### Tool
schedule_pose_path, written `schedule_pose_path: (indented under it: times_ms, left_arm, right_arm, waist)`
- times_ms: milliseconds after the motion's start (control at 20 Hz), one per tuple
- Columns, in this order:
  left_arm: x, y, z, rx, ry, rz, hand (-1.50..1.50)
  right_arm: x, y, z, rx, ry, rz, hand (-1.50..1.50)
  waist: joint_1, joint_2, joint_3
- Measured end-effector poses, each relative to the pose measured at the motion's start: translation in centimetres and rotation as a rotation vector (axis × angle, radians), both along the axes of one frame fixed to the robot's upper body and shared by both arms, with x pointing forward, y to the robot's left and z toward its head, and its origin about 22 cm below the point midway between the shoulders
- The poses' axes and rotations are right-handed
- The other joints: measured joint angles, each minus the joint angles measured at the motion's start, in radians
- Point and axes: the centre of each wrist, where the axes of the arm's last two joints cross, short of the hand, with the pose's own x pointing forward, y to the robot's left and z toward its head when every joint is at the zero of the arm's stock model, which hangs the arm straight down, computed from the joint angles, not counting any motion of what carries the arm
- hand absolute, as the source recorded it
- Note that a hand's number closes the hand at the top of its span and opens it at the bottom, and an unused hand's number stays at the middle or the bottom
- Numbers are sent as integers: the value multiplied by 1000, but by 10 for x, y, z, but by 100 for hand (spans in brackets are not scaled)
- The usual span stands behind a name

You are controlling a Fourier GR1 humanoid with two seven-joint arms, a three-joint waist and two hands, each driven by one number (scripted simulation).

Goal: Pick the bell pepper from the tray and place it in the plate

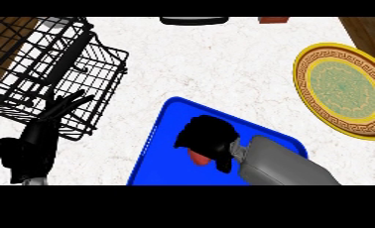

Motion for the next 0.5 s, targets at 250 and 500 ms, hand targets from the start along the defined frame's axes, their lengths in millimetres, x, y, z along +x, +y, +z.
schedule_pose_path:
  times_ms: [250, 500]
  left_arm:
    - [0, 0, 1, -5, 7, 3, 0]
    - [0, 0, -1, 3, 4, 11, 0]
  right_arm:
    - [1, 3, -5, 32, -45, 51, 150]
    - [6, 3, -5, 72, -107, 64, 150]
  waist:
    - [1, -1, 0]
    - [-3, -2, 2]
